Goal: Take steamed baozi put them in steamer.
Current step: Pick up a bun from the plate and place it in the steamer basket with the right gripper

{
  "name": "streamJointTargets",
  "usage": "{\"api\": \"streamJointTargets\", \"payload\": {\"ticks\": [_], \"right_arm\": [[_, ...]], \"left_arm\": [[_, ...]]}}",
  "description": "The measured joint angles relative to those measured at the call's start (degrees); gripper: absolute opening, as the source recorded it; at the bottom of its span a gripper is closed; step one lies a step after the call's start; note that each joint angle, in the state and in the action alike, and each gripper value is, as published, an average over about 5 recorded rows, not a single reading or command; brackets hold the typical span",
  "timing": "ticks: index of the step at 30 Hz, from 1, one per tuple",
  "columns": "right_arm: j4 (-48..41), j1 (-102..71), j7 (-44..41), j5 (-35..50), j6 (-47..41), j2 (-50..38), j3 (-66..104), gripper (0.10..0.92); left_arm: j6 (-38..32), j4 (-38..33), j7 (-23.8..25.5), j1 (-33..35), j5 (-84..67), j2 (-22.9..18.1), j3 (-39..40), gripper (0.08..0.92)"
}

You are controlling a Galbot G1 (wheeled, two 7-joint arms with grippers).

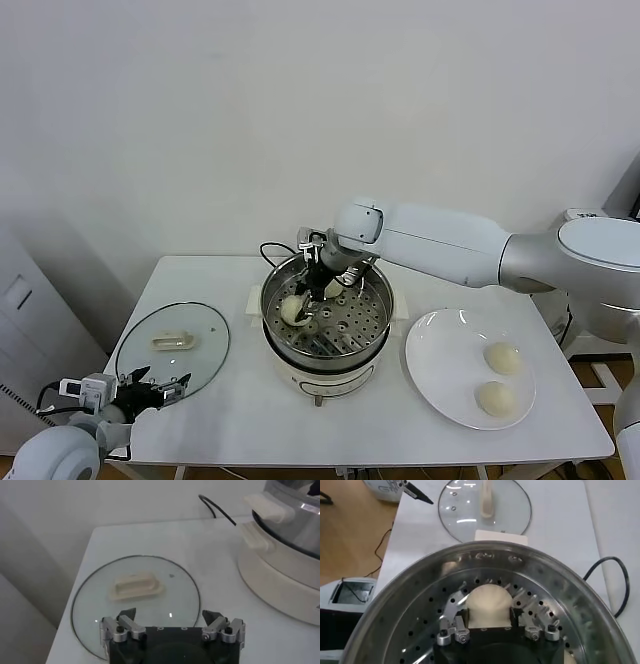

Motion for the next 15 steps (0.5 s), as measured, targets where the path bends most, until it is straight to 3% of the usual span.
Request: {"api": "streamJointTargets", "payload": {"ticks": [5, 15], "right_arm": [[0.96, 2.15, -1.98, -0.43, 0.45, -2.03, -0.22, 0.812], [5.74, 12.32, -12.44, -5.60, 5.29, -13.80, -4.05, 0.823]], "left_arm": [[-0.05, 0.00, 0.02, 0.10, -0.02, 0.00, -0.11, 0.823], [-0.08, -0.23, 0.03, 0.14, -0.04, 0.07, -0.26, 0.823]]}}
